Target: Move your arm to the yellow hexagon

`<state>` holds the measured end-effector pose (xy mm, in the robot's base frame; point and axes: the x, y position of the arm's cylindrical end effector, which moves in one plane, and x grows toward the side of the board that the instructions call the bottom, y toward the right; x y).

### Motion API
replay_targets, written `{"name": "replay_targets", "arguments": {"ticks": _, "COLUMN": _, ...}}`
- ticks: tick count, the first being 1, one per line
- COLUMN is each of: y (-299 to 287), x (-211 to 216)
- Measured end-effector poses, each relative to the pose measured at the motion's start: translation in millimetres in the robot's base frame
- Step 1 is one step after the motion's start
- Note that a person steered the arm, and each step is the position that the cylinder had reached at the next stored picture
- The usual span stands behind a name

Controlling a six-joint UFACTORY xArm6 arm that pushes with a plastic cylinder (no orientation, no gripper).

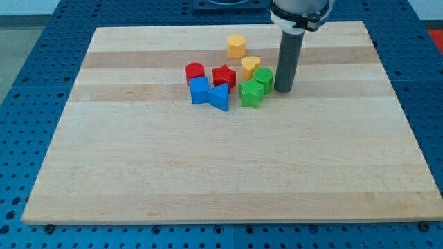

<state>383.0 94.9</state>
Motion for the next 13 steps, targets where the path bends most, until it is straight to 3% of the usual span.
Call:
{"name": "replay_targets", "arguments": {"ticks": 3, "y": -5, "x": 0}}
{"name": "replay_targets", "arguments": {"ticks": 5, "y": 36, "x": -5}}
{"name": "replay_targets", "arguments": {"ticks": 8, "y": 64, "x": -104}}
{"name": "replay_targets", "arguments": {"ticks": 10, "y": 33, "x": -172}}
{"name": "replay_targets", "arguments": {"ticks": 13, "y": -47, "x": -170}}
